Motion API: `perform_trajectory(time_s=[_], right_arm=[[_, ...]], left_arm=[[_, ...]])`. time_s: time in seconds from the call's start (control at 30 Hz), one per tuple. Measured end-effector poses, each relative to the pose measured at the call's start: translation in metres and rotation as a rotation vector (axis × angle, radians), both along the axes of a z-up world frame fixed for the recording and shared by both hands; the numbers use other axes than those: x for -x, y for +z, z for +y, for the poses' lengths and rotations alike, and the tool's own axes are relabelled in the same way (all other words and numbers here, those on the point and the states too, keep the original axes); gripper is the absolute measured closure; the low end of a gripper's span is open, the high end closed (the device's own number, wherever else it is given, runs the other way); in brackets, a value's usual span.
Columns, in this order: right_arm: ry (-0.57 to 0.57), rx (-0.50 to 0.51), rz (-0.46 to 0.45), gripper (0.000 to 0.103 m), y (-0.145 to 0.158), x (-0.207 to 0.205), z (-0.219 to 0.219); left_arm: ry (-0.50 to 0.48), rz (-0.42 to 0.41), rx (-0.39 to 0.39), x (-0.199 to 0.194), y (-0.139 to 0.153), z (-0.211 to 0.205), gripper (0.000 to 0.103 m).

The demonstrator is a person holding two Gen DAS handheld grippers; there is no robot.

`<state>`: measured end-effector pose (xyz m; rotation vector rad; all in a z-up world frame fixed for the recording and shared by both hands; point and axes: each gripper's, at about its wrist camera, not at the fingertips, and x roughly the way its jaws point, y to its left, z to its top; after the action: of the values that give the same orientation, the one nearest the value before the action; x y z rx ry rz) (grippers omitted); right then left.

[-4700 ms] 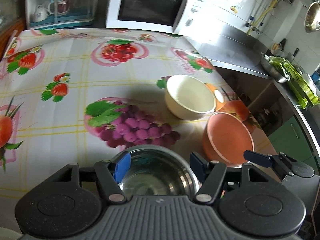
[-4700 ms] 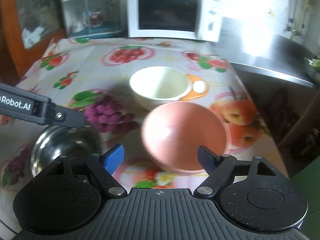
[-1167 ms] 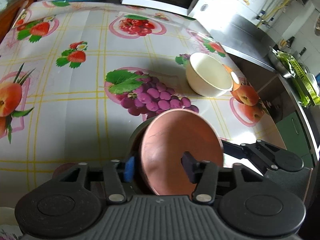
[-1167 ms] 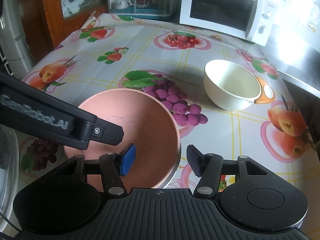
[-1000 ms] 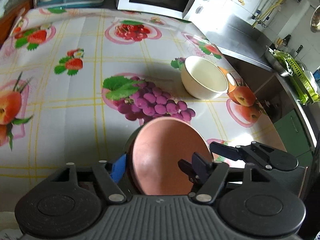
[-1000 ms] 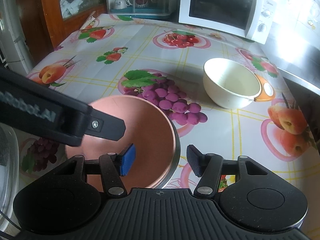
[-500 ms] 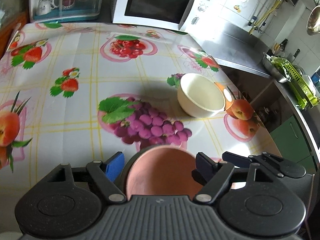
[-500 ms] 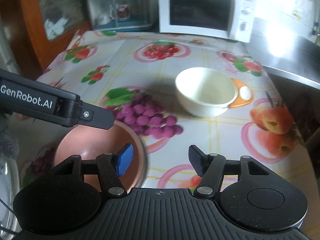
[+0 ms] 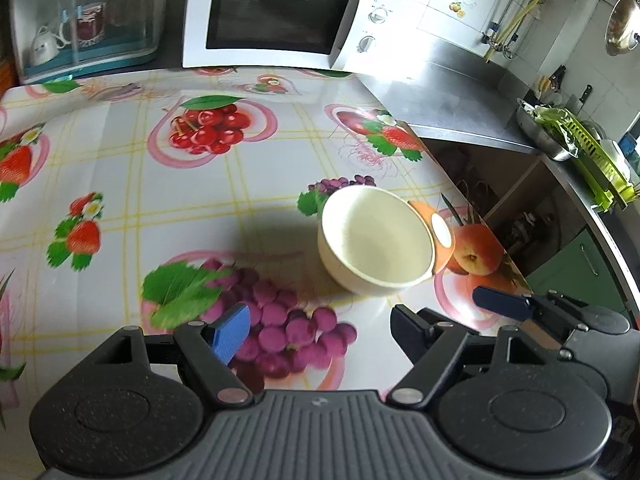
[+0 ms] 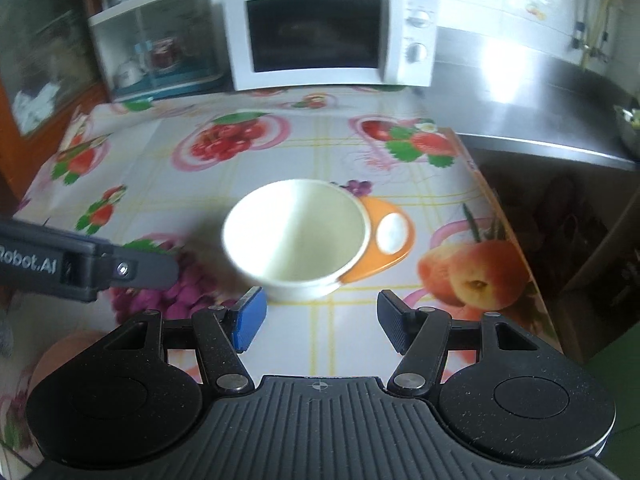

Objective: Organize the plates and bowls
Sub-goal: 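Grasp the rim of the cream bowl with orange handle using the left tool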

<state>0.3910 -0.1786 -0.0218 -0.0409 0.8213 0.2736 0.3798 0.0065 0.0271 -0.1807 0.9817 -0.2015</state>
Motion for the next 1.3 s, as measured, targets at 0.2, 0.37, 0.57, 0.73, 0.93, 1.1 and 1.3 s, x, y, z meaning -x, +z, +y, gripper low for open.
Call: perform_trajectory(time_s=[0.2, 0.37, 0.57, 0.73, 0.93, 1.1, 1.3], right_arm=[[-0.059, -0.008, 0.004, 0.039, -0.005, -0.028, -0.012], [-0.092, -0.017, 0.026, 0.039, -0.013, -0.05, -0.02], [-0.101, -0.015, 0.061, 0.039, -0.028, -0.067, -0.023], [-0.09, -0.006, 0.083, 0.039, -0.037, -0.073, -0.02], [-0.077, -0.01, 0.098, 0.04, -0.042, -0.08, -0.017], [-0.052, -0.002, 0.106, 0.043, -0.046, -0.081, -0.012], [-0.034, 0.013, 0.104, 0.046, -0.048, -0.08, -0.007]], left_arm=[[-0.008, 0.019, -0.011, -0.028, -0.007, -0.01, 0.024], [-0.006, 0.028, -0.019, -0.048, -0.013, -0.015, 0.024], [-0.004, 0.035, -0.031, -0.066, -0.021, -0.02, 0.024], [0.006, 0.044, -0.032, -0.078, -0.028, -0.023, 0.024], [0.005, 0.054, -0.033, -0.087, -0.037, -0.027, 0.025], [-0.01, 0.047, -0.051, -0.09, -0.041, -0.032, 0.034], [-0.026, 0.047, -0.055, -0.092, -0.045, -0.035, 0.056]])
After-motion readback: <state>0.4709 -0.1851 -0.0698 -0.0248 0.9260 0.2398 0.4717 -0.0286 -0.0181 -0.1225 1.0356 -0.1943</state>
